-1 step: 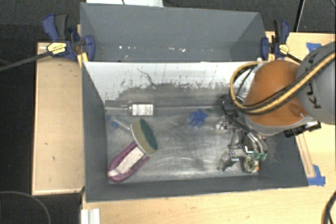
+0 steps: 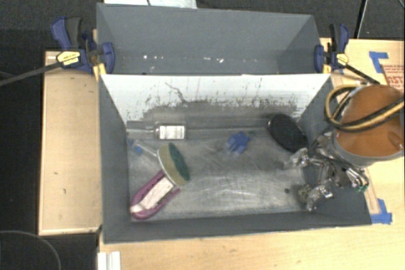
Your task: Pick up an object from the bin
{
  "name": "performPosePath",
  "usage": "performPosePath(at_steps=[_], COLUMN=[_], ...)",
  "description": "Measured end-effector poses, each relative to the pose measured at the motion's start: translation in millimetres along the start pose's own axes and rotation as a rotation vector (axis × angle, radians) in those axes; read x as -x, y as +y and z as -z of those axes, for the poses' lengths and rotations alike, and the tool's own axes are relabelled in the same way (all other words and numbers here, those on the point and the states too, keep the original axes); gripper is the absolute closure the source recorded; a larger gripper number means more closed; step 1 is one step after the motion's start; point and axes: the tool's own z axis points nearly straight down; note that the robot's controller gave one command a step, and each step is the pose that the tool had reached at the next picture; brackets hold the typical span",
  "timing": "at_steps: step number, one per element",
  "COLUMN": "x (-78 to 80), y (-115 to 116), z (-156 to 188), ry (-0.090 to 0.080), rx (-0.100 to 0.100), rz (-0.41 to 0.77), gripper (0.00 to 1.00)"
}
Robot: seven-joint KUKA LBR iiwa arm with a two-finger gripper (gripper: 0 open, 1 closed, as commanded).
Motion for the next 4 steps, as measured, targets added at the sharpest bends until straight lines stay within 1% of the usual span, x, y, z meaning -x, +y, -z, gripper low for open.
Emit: performPosePath(at_steps=[1,2,3,4], x=[-12.8,-10.5,-15.0,-12.4], y=[5,1,11,10], z=[28,27,2,1], ry=[-0.008,-0.008,-0.025,-0.02], rx=[-0.011,-0.009,-0.003,0.002], rz=[0.119,0.445,0.548,0.542], gripper=[0.0,0.0,0.0,0.0])
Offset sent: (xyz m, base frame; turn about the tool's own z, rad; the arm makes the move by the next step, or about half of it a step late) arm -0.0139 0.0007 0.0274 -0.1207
